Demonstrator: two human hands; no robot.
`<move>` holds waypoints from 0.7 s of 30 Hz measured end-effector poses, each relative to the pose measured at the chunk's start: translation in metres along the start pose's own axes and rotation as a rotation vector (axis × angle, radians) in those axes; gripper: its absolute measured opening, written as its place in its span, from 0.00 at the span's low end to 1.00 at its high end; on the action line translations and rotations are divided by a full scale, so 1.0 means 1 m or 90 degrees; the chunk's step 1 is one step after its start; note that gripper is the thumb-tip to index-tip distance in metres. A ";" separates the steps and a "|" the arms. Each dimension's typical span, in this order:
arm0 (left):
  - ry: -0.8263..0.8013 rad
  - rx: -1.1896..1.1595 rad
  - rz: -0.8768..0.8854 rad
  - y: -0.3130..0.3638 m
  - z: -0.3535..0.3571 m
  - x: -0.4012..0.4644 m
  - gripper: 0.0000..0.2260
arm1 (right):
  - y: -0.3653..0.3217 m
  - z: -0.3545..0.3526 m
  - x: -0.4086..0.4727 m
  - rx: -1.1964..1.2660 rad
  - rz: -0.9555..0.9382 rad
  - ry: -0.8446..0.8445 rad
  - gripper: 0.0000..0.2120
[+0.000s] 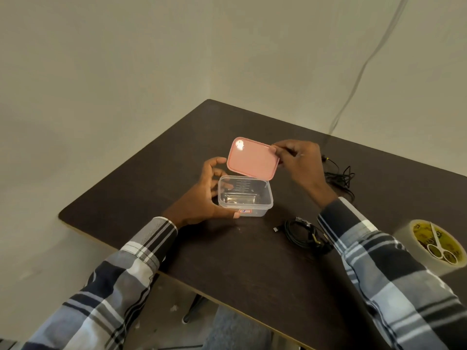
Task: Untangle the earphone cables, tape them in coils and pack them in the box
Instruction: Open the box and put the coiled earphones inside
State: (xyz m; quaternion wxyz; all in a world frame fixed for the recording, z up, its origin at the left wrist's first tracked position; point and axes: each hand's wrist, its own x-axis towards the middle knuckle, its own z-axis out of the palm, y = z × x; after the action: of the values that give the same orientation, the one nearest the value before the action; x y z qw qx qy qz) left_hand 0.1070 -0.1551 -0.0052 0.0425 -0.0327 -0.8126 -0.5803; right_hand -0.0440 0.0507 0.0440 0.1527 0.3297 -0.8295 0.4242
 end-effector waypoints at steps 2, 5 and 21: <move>0.011 -0.004 0.009 -0.001 0.000 -0.001 0.49 | 0.003 0.013 0.006 0.023 0.068 -0.044 0.07; 0.027 -0.011 0.012 0.000 -0.001 -0.001 0.49 | 0.009 0.028 0.009 -0.006 0.118 -0.129 0.06; 0.126 -0.069 0.029 0.018 -0.008 -0.012 0.36 | -0.002 -0.045 -0.033 -0.112 0.146 -0.172 0.03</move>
State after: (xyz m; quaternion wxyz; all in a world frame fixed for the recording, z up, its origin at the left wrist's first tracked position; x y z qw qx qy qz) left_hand 0.1208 -0.1567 0.0127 0.1338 0.0041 -0.7709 -0.6227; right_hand -0.0190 0.1000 0.0544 0.0186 0.2724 -0.9084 0.3167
